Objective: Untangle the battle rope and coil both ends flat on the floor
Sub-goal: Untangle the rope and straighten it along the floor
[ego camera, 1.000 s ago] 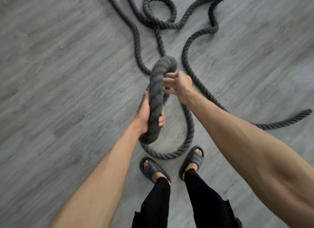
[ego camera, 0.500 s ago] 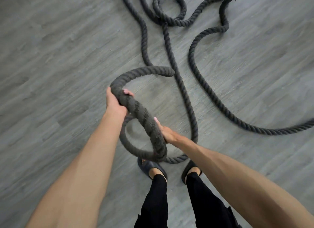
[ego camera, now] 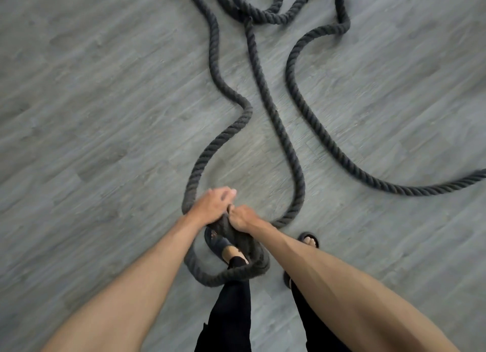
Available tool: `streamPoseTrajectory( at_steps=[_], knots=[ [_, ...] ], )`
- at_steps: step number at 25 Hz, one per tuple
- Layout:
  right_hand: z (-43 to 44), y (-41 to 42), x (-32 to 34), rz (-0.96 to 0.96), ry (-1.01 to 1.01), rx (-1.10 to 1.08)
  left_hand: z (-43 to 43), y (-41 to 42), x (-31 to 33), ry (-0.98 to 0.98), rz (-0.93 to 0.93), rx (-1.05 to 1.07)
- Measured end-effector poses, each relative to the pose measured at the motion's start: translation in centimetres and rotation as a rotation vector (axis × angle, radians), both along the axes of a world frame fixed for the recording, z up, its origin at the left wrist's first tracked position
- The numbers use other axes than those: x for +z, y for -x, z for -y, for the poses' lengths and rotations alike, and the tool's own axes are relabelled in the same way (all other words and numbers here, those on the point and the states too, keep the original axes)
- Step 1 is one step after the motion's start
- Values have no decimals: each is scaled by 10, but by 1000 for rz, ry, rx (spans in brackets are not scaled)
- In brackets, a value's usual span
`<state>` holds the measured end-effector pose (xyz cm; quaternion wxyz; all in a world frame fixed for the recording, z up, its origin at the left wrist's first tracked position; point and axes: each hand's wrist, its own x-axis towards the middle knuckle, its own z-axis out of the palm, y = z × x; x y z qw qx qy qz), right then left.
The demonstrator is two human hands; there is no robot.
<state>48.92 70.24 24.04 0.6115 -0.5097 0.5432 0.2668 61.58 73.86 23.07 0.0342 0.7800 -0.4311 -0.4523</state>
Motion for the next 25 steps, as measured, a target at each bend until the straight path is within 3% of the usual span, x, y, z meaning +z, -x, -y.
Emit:
streamPoseTrajectory(
  at_steps=[2,5,11,17,20,25],
  knots=[
    [-5,17,-11,19,-58,-31,-1,20,-3,-325,-13,-230],
    [-3,67,-18,31,-170,-148,-5,44,4,-342,19,-207],
    [2,137,-21,149,-319,-205,-24,56,13,-256,-148,315],
    [-9,157,-28,149,-259,17,-49,43,69,-175,-387,671],
    [-19,163,-9,98,-108,132,-68,51,72,-144,-328,628],
    [-52,195,8,-26,3,208,-117,76,36,-187,-38,358]
  ],
)
